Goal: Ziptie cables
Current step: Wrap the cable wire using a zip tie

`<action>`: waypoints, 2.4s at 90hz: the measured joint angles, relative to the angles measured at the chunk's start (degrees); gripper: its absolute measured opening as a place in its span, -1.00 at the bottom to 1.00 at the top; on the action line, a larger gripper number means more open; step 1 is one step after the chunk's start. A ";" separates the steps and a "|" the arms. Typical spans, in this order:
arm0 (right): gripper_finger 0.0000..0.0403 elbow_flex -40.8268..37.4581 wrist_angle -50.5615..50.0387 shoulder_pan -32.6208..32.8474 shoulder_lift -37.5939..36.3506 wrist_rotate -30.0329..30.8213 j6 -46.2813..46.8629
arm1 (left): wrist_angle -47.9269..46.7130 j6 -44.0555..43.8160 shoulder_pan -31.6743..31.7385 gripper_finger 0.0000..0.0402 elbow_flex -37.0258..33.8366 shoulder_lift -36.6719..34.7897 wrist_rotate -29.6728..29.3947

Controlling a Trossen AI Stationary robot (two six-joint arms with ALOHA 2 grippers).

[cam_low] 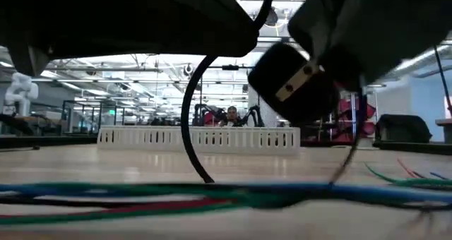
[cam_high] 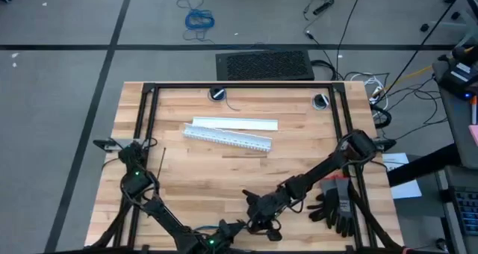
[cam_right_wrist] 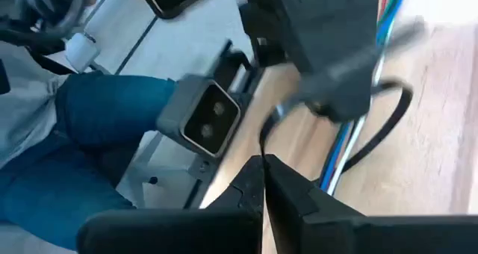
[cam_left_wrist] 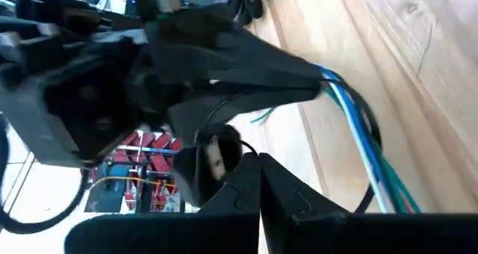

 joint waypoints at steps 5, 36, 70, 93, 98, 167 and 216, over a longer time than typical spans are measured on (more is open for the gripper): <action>-1.00 0.00 -0.28 -0.38 -0.79 -0.05 -0.57 | 0.04 -0.02 0.09 -1.00 0.02 -0.02 0.45; -1.00 0.00 -2.82 -2.30 -0.69 -3.67 -0.31 | 0.68 0.00 0.04 -1.00 0.00 0.02 -1.39; -1.00 0.00 -2.92 -3.41 -0.38 -3.89 -0.28 | 1.05 1.96 0.16 -1.00 0.49 0.22 -2.96; -1.00 0.00 -2.40 -4.39 -0.34 -2.62 -0.60 | 1.05 1.84 0.44 -1.00 0.79 0.22 -0.75; -1.00 0.00 -2.26 -4.11 -0.34 -2.06 -0.64 | 1.00 1.69 0.44 -1.00 0.79 0.22 -0.98; 0.04 0.00 -4.58 0.31 -2.54 1.89 -0.29 | 0.56 -4.34 0.42 -1.00 0.44 0.22 -1.78; -0.60 0.09 -2.38 0.23 -4.56 3.49 -3.66 | 0.92 -4.54 0.42 -1.00 0.42 0.17 -0.53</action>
